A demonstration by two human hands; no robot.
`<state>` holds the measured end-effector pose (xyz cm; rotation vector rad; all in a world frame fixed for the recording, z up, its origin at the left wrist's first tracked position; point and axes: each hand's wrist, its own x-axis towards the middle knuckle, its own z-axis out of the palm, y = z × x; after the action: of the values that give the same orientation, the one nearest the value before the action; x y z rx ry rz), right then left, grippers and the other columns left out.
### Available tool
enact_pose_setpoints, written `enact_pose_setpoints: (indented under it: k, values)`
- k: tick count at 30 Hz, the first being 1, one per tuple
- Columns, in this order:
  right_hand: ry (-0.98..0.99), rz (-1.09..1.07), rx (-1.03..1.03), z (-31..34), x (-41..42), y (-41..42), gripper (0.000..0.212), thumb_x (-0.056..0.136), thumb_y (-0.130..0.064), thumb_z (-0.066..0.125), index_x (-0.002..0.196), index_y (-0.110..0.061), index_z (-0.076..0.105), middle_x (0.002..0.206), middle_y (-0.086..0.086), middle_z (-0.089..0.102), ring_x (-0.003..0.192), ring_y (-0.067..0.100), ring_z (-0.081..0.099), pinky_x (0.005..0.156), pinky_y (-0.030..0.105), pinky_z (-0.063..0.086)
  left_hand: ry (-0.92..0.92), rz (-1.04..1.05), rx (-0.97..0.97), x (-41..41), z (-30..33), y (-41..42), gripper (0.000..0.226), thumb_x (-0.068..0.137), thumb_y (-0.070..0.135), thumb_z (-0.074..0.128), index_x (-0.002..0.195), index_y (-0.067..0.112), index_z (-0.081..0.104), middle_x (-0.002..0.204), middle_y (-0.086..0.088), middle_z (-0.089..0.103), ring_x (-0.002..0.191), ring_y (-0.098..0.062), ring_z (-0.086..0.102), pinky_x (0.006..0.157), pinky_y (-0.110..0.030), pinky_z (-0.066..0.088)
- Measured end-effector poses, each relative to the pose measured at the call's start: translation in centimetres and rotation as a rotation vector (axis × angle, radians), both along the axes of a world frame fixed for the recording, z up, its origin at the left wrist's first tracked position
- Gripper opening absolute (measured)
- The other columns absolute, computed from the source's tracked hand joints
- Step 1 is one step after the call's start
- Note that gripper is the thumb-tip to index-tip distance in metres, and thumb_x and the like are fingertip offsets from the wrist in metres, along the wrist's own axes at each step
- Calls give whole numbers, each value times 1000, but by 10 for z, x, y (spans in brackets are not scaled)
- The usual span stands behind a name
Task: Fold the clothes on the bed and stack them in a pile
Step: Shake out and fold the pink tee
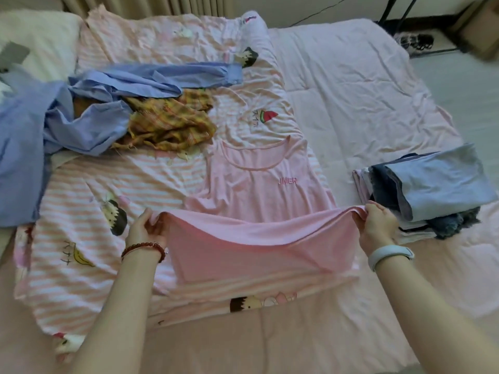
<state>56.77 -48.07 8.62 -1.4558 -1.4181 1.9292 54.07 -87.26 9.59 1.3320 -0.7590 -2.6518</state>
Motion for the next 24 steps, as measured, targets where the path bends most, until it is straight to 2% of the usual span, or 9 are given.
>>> enact_pose_setpoints:
  k: [3,8,10,12,15,16,19,22,24]
  values:
    - [40,-50,-80,4,-66,3,15,89,6,46,87,-6,56,81,4,52,62,12,54,48,18,52,20,31,39,-64,-6,-7,38,95,1,44,60,14,36,39,2,32,39,-10,34,53,-17,51]
    - [30,-75,-104,-9,-156,14,23,90,2,46,73,-13,41,84,6,50,61,11,53,52,21,54,-28,75,38,-149,-25,-9,25,94,3,48,69,7,50,41,0,43,34,-8,46,65,-20,56]
    - [44,-20,-133,-15,-187,15,25,94,-1,41,73,-14,39,79,3,47,61,10,53,53,17,52,5,79,28,-179,-34,-6,25,93,2,47,69,6,50,46,-1,46,39,-8,48,74,-19,55]
    - [116,-73,-175,-26,-213,19,19,90,6,42,76,-7,44,75,9,48,55,13,55,58,23,56,52,36,-4,-201,-43,-2,16,93,2,48,78,3,55,67,-5,56,58,-11,59,80,-21,54]
    - [187,34,-240,-46,-233,18,18,94,-1,37,108,-4,47,113,17,54,85,24,61,82,35,55,42,-95,-121,-217,-63,3,19,96,19,48,107,4,50,97,-7,59,88,-18,62,86,-30,52]
    - [170,102,-233,-56,-233,20,27,95,-4,34,119,-9,44,122,15,51,99,27,58,88,38,51,5,-154,-200,-216,-72,5,19,96,22,48,108,7,50,100,-5,58,88,-17,61,85,-30,52]
    - [51,287,-86,-85,-214,18,43,98,-5,32,140,-13,32,100,3,52,111,26,54,88,31,49,-200,-233,-624,-193,-101,14,15,90,12,55,103,7,58,94,-2,56,78,-13,56,68,-23,48]
    - [-207,458,362,-115,-176,18,39,92,-5,40,131,-7,46,120,11,56,97,17,54,87,32,47,-329,-348,-1101,-139,-129,20,30,87,9,58,116,2,57,105,-7,54,90,-16,51,84,-26,42]
    - [-308,506,553,-128,-147,18,35,90,-6,44,124,-5,52,122,16,57,107,24,53,96,35,40,-372,-420,-1200,-101,-140,23,30,86,10,60,114,-1,57,107,-16,58,95,-27,55,85,-30,42]
